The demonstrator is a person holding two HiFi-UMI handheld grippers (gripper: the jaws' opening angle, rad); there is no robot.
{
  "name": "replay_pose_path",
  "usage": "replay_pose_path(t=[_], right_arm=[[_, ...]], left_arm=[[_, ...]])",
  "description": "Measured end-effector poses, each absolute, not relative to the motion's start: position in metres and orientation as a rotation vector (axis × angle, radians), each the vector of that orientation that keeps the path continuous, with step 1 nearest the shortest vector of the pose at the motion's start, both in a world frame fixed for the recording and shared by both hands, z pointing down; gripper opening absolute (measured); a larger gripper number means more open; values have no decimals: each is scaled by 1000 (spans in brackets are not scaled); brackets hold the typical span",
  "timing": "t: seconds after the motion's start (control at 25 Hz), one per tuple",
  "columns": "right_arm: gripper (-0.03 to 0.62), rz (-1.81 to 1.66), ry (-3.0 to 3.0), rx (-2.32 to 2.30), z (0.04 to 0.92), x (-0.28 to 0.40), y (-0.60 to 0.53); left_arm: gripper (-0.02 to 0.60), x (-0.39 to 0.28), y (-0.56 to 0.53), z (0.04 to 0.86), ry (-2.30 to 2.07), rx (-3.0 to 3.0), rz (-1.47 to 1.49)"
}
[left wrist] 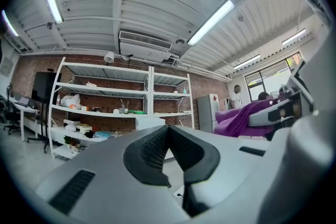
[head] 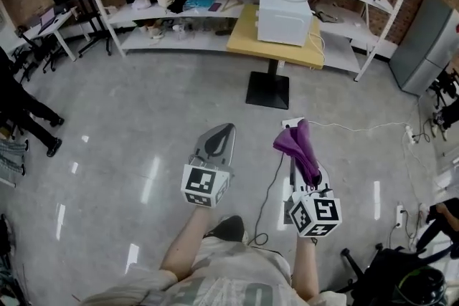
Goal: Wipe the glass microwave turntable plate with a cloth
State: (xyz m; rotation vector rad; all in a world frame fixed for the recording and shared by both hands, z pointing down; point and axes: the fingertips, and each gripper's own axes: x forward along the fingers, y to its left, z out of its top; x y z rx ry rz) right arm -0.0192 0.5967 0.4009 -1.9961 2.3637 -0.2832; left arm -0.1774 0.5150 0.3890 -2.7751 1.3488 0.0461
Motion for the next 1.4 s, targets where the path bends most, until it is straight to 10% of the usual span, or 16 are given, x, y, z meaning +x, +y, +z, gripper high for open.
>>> replay_pose_path(t=[1.4], right_arm=[[51,-275,2393,-2052,416,24,228]], left_arm=[[-3,-134,153,412,1326,-2901,160]])
